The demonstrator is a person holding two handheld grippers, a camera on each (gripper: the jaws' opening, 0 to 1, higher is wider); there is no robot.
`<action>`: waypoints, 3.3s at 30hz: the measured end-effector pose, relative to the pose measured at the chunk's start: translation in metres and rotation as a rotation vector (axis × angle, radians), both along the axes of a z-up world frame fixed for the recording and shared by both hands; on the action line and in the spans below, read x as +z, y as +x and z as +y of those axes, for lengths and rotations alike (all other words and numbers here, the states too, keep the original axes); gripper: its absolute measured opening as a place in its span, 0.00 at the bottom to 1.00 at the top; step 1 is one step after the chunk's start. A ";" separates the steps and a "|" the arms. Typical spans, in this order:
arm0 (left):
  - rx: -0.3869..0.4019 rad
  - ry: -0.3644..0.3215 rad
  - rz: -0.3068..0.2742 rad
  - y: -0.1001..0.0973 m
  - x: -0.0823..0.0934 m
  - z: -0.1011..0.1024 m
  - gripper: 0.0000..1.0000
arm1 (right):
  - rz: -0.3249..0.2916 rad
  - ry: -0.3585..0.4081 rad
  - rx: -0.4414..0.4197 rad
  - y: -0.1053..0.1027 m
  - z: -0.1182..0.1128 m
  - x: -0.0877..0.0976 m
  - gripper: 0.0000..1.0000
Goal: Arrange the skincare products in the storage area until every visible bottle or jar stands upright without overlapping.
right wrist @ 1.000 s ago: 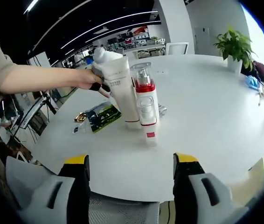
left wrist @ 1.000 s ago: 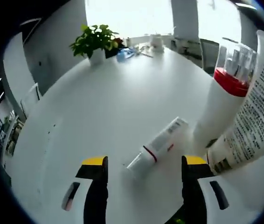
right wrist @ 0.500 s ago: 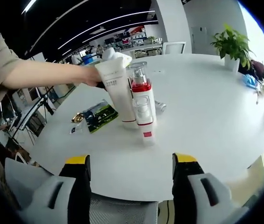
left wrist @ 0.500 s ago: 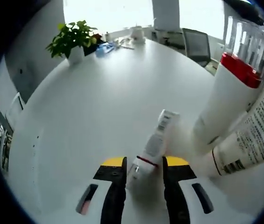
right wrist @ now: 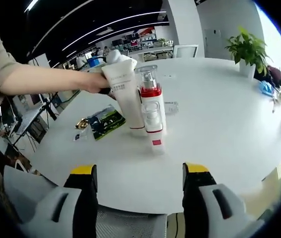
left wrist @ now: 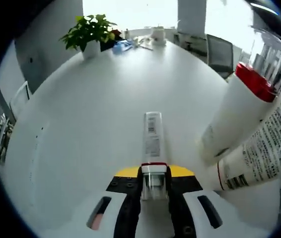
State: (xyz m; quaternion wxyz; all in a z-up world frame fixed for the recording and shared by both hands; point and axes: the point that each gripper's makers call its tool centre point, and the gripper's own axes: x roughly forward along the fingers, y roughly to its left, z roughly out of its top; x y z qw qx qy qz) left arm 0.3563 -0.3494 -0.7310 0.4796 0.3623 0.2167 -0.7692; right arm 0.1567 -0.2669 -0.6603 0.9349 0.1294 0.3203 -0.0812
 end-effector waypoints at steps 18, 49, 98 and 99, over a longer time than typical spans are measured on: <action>0.192 -0.063 0.009 0.008 0.066 0.074 0.16 | -0.028 -0.030 0.067 0.003 0.009 0.005 0.68; 0.337 -0.069 0.059 -0.074 0.100 0.195 0.16 | -0.092 -0.155 0.396 0.012 0.049 0.023 0.70; 0.133 -0.054 0.035 -0.171 0.147 0.207 0.16 | -0.085 -0.434 1.287 0.036 0.121 0.042 0.21; 0.150 -0.094 0.074 -0.172 0.154 0.204 0.16 | -0.099 -0.398 1.279 0.036 0.121 0.042 0.21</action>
